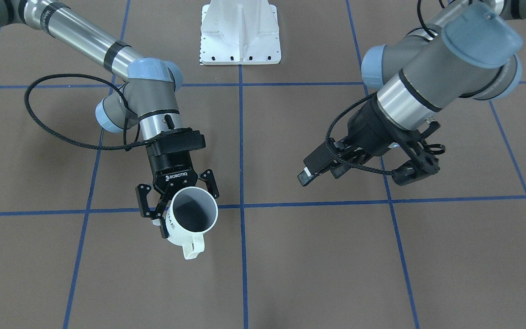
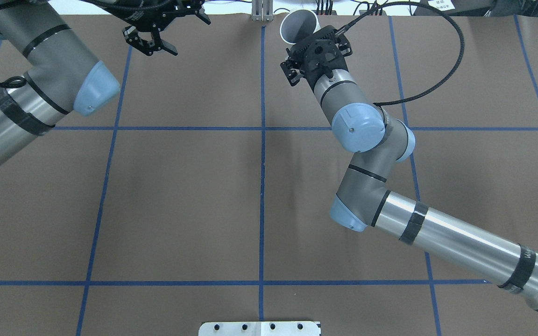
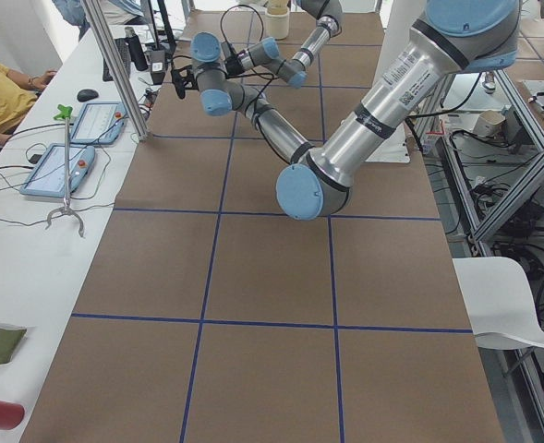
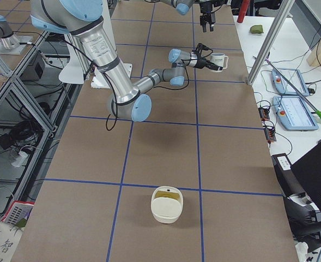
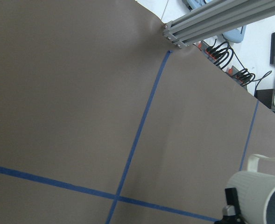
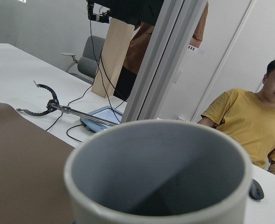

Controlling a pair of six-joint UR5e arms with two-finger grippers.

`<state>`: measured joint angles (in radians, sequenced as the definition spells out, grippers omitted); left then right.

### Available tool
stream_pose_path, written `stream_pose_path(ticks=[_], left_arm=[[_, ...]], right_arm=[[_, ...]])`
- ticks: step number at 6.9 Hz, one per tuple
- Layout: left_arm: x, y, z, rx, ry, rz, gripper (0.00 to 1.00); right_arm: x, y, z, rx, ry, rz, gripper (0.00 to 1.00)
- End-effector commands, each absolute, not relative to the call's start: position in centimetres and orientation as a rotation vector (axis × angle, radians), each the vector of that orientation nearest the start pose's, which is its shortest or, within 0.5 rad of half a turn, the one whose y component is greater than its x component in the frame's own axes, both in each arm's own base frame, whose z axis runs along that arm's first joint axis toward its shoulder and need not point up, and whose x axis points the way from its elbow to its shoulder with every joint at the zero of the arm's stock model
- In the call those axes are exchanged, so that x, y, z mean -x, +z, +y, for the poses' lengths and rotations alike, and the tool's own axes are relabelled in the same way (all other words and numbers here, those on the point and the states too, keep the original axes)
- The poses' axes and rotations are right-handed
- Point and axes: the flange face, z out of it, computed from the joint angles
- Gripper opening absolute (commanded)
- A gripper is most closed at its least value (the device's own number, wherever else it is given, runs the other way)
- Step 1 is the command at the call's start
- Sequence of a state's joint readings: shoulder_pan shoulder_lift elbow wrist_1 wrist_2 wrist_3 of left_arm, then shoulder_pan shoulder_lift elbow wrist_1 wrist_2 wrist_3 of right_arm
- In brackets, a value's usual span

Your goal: Left arm hands cup to right arm to dump lemon

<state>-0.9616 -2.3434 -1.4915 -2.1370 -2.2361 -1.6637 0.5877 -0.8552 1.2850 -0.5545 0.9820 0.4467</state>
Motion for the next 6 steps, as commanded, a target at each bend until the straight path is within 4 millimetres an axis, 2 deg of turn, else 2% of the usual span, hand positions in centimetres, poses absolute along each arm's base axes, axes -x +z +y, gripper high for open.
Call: stream_pose_path(ticks=[1,2,3,4,5,6], left_arm=[[-37.9,12.5,-61.3,0.016,-0.521,1.345,1.0],[-38.4,12.3,-61.2,0.01,-0.519,1.351,1.0],[-39.2,11.7,-60.8,0.005,-0.512,1.355,0.91],[-39.3,11.6,-60.6,0.003,-0.506,1.359,0.64],[-39.4,11.6,-60.6,0.003,-0.502,1.361,0.46],[-39.8,10.9,-60.2,0.002,-0.49,1.367,0.44]], right_arm=[[52.8,21.4,-55.4,-1.359,-0.007,-0.515,0.0],[53.3,19.8,-55.4,-1.358,0.005,-0.476,0.0],[53.8,19.6,-54.9,-1.361,0.003,-0.472,0.0],[53.9,19.7,-54.9,-1.368,-0.029,-0.447,0.0],[53.7,19.1,-54.8,-1.383,-0.053,-0.428,0.0],[54.1,19.2,-54.3,-1.382,-0.06,-0.433,0.0]])
